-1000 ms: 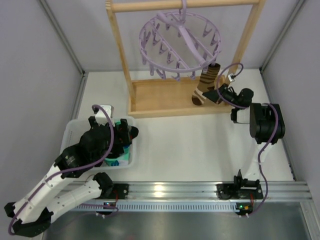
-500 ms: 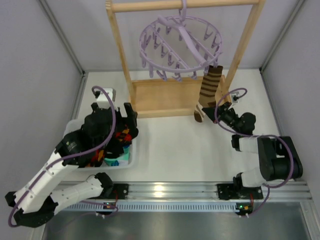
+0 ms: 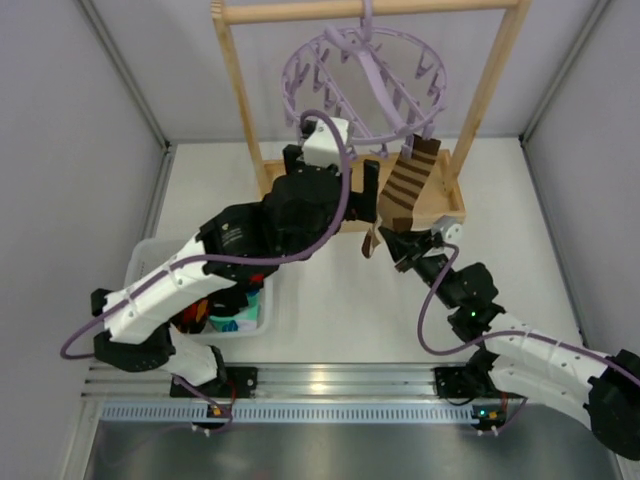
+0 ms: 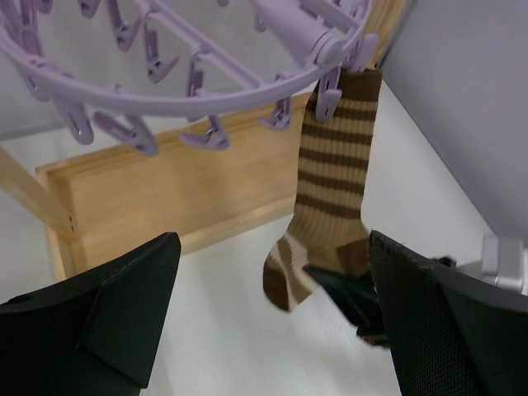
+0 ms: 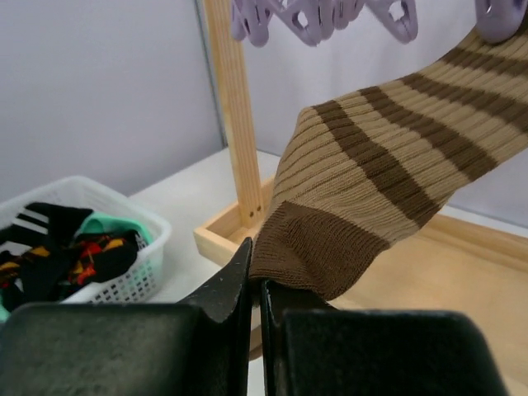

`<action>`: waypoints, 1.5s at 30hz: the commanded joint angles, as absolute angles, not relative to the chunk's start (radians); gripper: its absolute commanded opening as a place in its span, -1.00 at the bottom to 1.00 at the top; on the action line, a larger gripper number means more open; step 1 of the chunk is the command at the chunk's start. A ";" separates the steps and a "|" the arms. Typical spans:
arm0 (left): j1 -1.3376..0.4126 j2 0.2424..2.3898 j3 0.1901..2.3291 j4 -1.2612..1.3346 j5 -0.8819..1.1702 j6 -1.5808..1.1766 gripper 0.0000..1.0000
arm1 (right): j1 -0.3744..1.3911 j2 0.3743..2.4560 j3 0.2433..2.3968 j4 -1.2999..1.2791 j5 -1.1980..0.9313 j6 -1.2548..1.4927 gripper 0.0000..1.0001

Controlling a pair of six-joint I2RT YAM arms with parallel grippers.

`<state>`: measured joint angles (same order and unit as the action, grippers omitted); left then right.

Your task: Remove the socks clipped to the hanger

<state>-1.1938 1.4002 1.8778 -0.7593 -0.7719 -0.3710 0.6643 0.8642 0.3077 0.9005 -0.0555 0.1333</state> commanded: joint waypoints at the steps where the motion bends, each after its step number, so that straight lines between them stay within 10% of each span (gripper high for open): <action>1: -1.210 1.544 2.051 -0.738 -0.853 -0.263 0.97 | 0.814 0.850 0.305 0.813 0.240 -0.026 -1.00; 14: -1.213 1.770 2.269 -0.738 -0.952 -0.164 0.97 | 1.285 1.201 0.524 0.867 0.663 -0.239 -1.00; 26: -1.125 1.652 2.070 -0.739 -1.129 -0.192 0.84 | 1.371 1.440 0.822 0.782 0.732 -0.325 -1.00; 45: -0.874 1.493 1.879 -0.727 -0.865 -0.278 0.74 | 1.394 1.589 0.925 0.769 0.681 -0.305 -1.00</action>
<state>-0.8879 1.5539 1.8877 -0.7601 -0.8928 -0.2642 1.3701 1.5833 0.8856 0.7547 0.7010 -0.3134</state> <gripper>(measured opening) 0.873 0.003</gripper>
